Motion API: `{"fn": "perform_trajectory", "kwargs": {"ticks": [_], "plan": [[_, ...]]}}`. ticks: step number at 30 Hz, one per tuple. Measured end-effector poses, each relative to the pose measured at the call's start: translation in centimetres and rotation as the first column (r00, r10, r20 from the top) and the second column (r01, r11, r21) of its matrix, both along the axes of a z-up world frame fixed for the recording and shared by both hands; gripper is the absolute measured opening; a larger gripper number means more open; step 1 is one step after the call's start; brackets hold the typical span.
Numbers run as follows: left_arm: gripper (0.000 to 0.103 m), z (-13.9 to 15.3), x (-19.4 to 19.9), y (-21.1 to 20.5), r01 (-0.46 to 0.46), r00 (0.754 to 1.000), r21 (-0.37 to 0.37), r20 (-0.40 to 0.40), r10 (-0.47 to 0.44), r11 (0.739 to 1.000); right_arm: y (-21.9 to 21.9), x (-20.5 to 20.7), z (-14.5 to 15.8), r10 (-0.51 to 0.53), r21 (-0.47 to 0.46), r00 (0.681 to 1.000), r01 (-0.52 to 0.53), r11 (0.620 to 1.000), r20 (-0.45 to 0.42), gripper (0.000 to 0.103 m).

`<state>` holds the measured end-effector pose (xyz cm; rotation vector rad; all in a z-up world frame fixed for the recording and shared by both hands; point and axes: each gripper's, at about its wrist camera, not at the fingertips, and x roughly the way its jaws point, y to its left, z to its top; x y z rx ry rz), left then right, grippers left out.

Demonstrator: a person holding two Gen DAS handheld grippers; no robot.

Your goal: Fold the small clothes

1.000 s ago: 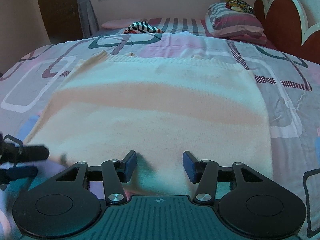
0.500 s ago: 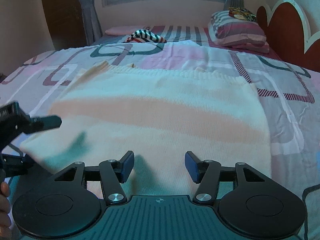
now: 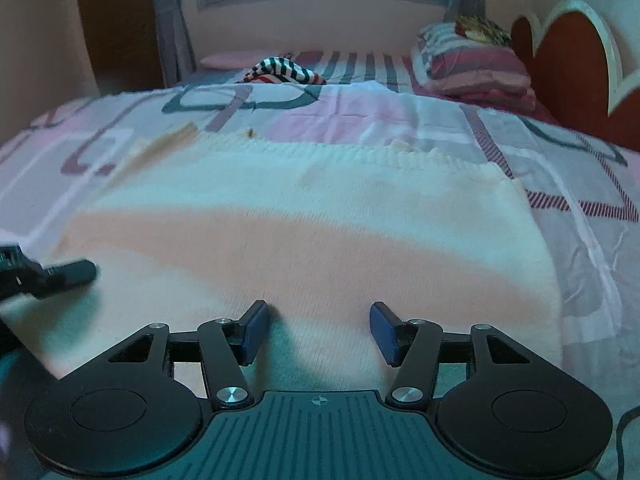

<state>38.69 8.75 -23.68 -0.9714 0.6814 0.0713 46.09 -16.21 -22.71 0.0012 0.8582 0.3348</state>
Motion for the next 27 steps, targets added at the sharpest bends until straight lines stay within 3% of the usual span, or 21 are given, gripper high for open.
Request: {"fn": "perform_trajectory", "kwargs": {"ticks": [5,9,13,17,20,23,27], "plan": [[0.006,0.8,0.0,-0.3,0.022,1.0,0.05,0.009,-0.023,0.998,-0.2,-0.4,0.4,-0.012,0.01,0.999,0.012,1.0,0.031,0.059],[0.006,1.6,0.1,-0.6,0.04,0.999,0.088,0.018,-0.042,0.995,0.7,-1.0,-0.9,0.026,-0.066,0.997,-0.021,0.998,0.076,0.06],[0.006,4.4,0.2,-2.3,0.091,0.988,0.223,0.102,-0.116,0.971,0.0,-0.4,-0.7,0.016,-0.017,0.999,-0.015,1.0,0.047,0.06],[0.006,6.8,1.2,-5.6,0.195,0.954,0.372,0.142,-0.263,0.908,-0.6,-0.5,-0.2,0.014,0.028,0.999,-0.016,0.999,0.045,0.061],[0.006,8.6,2.4,-9.0,0.277,0.908,0.465,0.158,-0.387,0.841,-2.5,-1.0,0.8,-0.045,0.083,0.997,0.04,0.996,0.061,0.061],[0.006,9.5,3.4,-13.3,0.376,0.84,0.539,0.146,-0.523,0.754,-5.8,-1.5,1.7,-0.118,0.107,0.99,0.109,0.988,0.077,0.061],[0.006,8.2,3.8,-19.3,0.524,0.746,0.551,0.071,-0.663,0.649,-11.0,-2.1,2.2,-0.226,0.158,0.974,0.217,0.963,0.038,0.061]]}}
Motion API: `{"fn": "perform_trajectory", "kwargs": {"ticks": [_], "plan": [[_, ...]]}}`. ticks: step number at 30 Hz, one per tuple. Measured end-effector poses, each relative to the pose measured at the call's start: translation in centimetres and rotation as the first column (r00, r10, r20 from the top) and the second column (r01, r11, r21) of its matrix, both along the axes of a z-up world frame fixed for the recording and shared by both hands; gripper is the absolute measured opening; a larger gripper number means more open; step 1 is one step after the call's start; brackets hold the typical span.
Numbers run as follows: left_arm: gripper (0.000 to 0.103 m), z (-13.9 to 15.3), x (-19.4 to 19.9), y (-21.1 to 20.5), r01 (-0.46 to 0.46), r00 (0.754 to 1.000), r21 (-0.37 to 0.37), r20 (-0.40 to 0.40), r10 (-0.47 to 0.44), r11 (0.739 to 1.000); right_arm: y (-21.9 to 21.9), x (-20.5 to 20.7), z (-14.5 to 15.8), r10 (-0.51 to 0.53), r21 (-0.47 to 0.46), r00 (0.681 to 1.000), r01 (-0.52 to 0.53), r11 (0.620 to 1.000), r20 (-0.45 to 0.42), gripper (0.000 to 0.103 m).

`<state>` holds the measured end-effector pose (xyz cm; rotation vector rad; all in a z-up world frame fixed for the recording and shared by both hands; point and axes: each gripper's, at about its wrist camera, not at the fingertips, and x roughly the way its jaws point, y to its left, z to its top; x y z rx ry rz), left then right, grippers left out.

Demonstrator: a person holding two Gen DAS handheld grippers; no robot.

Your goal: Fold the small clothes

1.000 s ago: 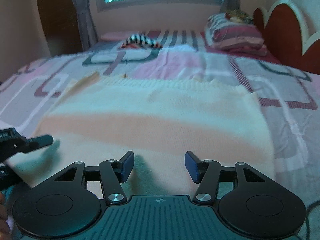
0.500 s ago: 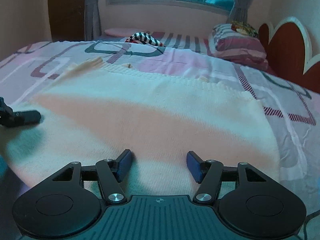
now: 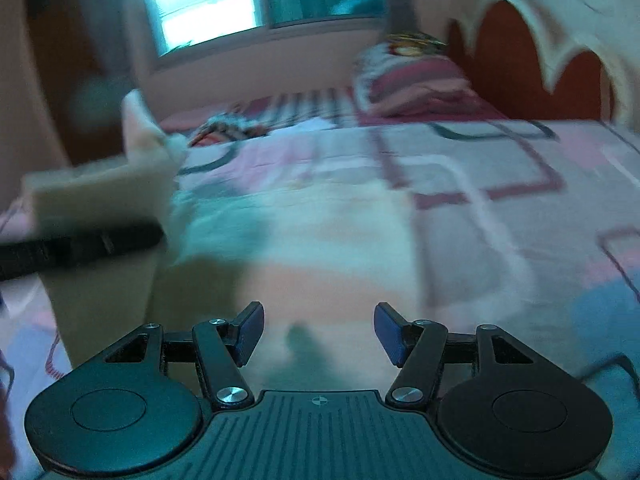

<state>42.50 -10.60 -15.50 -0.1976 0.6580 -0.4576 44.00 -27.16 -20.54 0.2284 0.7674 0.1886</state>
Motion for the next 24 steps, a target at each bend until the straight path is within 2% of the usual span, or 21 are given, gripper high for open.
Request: {"fn": "perform_trajectory", "kwargs": {"ticks": [3,6,9,11,13,16,17,20,24], "plan": [[0.007,-1.9,-0.8,-3.5,0.086,0.995,0.063,-0.063,-0.082,0.994,-3.3,-0.9,0.0,-0.066,-0.009,0.998,0.065,0.998,-0.012,0.061],[0.02,-2.9,-2.2,-5.1,0.125,0.99,0.109,-0.079,-0.117,0.986,-5.7,-1.7,0.0,-0.097,0.015,0.995,0.097,0.995,-0.032,0.061],[0.036,-2.7,-3.8,-4.9,0.18,0.979,0.081,-0.115,-0.17,0.98,-7.0,-2.1,0.6,-0.112,0.078,0.993,0.115,0.99,-0.038,0.061],[0.05,-2.4,-4.6,-3.9,0.179,0.976,0.054,-0.132,-0.171,0.982,-7.1,-2.1,1.0,-0.099,0.11,0.994,0.103,0.989,-0.042,0.061],[0.053,-1.3,-5.3,-3.0,0.165,0.978,0.026,-0.136,-0.16,0.986,-6.6,-1.8,1.4,-0.074,0.141,0.997,0.078,0.987,-0.038,0.061],[0.06,0.5,-5.9,-0.3,0.119,0.988,0.012,-0.097,-0.117,0.993,-5.3,-0.7,1.5,-0.036,0.191,0.998,0.045,0.981,-0.05,0.061],[0.064,1.1,-6.1,0.9,0.086,0.994,0.014,-0.073,-0.085,0.996,-4.9,-0.1,1.4,-0.023,0.201,0.998,0.034,0.979,-0.054,0.061],[0.065,2.5,-5.4,3.5,-0.005,1.0,0.029,-0.028,0.006,1.0,-3.6,1.5,0.9,0.008,0.222,0.998,0.006,0.975,-0.062,0.061],[0.065,2.2,-2.4,5.9,-0.132,0.99,0.071,-0.048,0.136,0.989,-2.8,4.3,-0.1,0.022,0.302,0.995,0.008,0.953,-0.096,0.061]]}}
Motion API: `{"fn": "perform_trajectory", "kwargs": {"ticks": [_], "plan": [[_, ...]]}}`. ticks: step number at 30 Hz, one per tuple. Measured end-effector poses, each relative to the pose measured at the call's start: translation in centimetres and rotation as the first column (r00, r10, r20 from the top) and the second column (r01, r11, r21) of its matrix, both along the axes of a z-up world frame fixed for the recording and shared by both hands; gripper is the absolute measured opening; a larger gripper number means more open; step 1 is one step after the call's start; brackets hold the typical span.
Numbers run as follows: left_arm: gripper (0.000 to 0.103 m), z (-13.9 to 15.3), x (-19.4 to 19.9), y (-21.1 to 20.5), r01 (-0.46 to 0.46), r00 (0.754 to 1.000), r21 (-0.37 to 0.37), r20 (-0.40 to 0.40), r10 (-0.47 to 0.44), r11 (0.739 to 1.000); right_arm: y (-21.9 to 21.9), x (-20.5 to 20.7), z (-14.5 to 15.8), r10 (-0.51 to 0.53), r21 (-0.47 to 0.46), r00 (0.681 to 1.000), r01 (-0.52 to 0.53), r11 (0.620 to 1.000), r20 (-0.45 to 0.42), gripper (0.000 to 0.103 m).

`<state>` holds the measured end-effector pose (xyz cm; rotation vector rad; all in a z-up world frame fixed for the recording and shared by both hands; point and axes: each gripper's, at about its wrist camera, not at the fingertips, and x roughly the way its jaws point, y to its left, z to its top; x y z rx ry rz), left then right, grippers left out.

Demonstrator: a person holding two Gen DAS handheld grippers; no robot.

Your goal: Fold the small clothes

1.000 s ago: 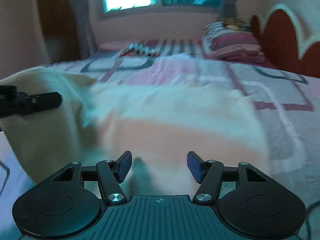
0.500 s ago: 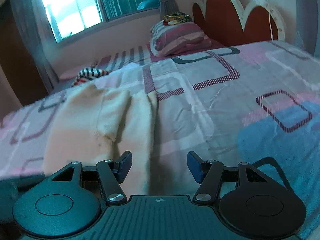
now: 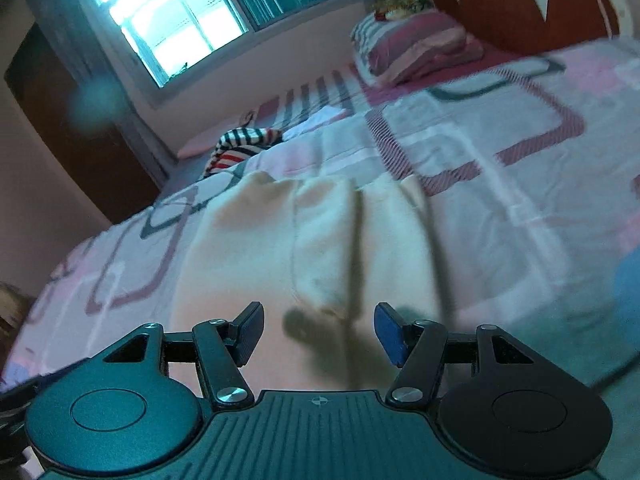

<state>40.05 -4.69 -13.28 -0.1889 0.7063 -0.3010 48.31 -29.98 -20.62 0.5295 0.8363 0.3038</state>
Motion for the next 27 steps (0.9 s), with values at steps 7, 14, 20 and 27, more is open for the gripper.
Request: {"fn": "perform_trajectory", "kwargs": {"ticks": [7,14,20,27], "plan": [[0.063,-2.7,4.6,0.8,-0.099,0.989,-0.036,-0.112,0.094,0.994,0.1,2.3,-2.0,0.004,0.137,0.997,0.006,0.991,-0.073,0.06],[0.064,-4.6,5.5,0.5,-0.108,0.981,-0.048,-0.169,0.098,0.993,0.8,2.8,-1.9,0.027,0.104,0.999,-0.022,0.994,-0.046,0.029],[0.064,-4.1,5.4,-0.1,-0.092,0.985,-0.041,-0.151,0.085,0.995,1.0,2.1,0.0,0.038,0.036,0.999,-0.039,0.999,0.012,0.018],[0.065,-3.3,4.7,-2.4,-0.014,0.991,-0.064,-0.132,0.005,0.998,-0.9,0.8,2.7,0.022,-0.067,0.996,-0.016,0.998,0.086,0.018]]}}
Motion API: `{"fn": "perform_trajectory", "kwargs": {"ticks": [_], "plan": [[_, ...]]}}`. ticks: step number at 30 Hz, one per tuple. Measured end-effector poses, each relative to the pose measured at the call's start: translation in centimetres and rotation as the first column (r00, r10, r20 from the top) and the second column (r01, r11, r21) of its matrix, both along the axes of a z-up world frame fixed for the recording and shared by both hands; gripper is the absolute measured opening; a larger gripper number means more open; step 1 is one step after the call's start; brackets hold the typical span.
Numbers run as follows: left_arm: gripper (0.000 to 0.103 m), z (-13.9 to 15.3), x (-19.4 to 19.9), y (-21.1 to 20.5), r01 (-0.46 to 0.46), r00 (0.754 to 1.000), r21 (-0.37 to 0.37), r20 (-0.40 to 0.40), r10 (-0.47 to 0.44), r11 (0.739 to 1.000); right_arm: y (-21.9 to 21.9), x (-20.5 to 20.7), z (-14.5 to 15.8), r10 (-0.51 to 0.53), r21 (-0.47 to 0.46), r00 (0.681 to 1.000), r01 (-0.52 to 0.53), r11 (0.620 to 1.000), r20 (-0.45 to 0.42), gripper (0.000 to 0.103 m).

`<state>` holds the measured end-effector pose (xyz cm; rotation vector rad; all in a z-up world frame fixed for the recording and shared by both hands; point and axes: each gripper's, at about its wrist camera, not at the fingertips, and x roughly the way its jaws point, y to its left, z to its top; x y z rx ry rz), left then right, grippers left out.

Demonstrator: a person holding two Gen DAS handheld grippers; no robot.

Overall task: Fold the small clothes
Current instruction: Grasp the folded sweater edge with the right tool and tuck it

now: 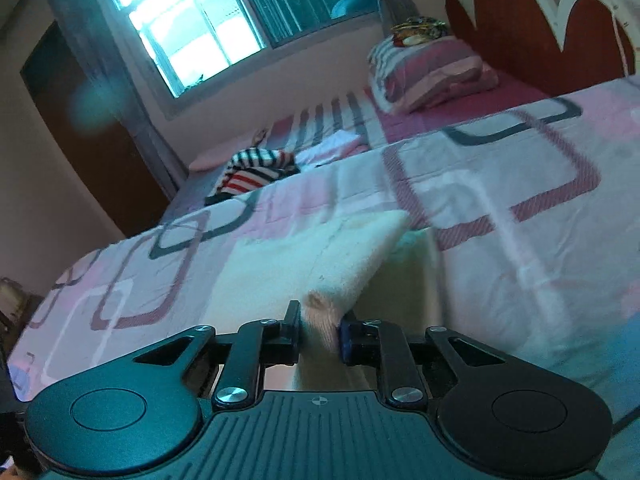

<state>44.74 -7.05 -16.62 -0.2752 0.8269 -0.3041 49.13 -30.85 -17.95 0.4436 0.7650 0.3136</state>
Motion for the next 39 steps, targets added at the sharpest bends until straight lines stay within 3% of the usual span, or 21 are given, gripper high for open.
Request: {"fn": "perform_trajectory", "kwargs": {"ticks": [5,7,9,25,26,28,36,37,39], "plan": [[0.067,-1.9,0.4,-2.1,0.026,0.996,0.089,-0.091,-0.017,0.996,-1.7,0.3,-4.0,-0.017,-0.026,0.989,0.014,1.0,-0.147,0.02],[0.073,-2.1,0.4,-2.3,0.01,0.994,0.111,-0.107,0.002,0.994,-1.9,-0.3,-4.1,-0.033,-0.005,0.99,0.033,0.999,-0.139,0.035],[0.075,-2.0,0.5,-2.3,-0.006,0.993,0.126,-0.112,0.02,0.992,-2.1,-1.0,-3.5,-0.039,-0.004,0.989,0.039,0.999,-0.14,0.043],[0.08,-1.0,-0.1,-3.2,0.016,0.996,0.237,-0.087,0.005,0.971,-1.6,-7.8,-4.0,0.006,-0.079,0.978,-0.023,0.997,-0.21,0.043],[0.08,-1.0,-0.1,-3.3,0.019,0.997,0.245,-0.082,0.001,0.969,-1.5,-8.0,-3.9,0.013,-0.081,0.977,-0.03,0.996,-0.211,0.042],[0.08,-0.9,-0.2,-3.4,0.026,0.998,0.267,-0.07,-0.008,0.963,-1.2,-8.4,-3.7,0.019,-0.092,0.978,-0.038,0.995,-0.207,0.024],[0.079,-0.7,-0.5,-3.7,0.037,0.998,0.288,-0.052,-0.023,0.957,-1.4,-8.2,-3.7,0.038,-0.092,0.967,-0.063,0.994,-0.252,0.02],[0.079,-0.7,-0.6,-3.7,0.038,0.998,0.288,-0.052,-0.024,0.957,-1.4,-8.2,-3.7,0.034,-0.09,0.966,-0.059,0.994,-0.258,0.011],[0.079,-0.6,-0.6,-3.7,0.04,0.998,0.288,-0.053,-0.026,0.957,-1.7,-8.4,-3.2,0.037,-0.06,0.965,-0.054,0.997,-0.26,0.009]]}}
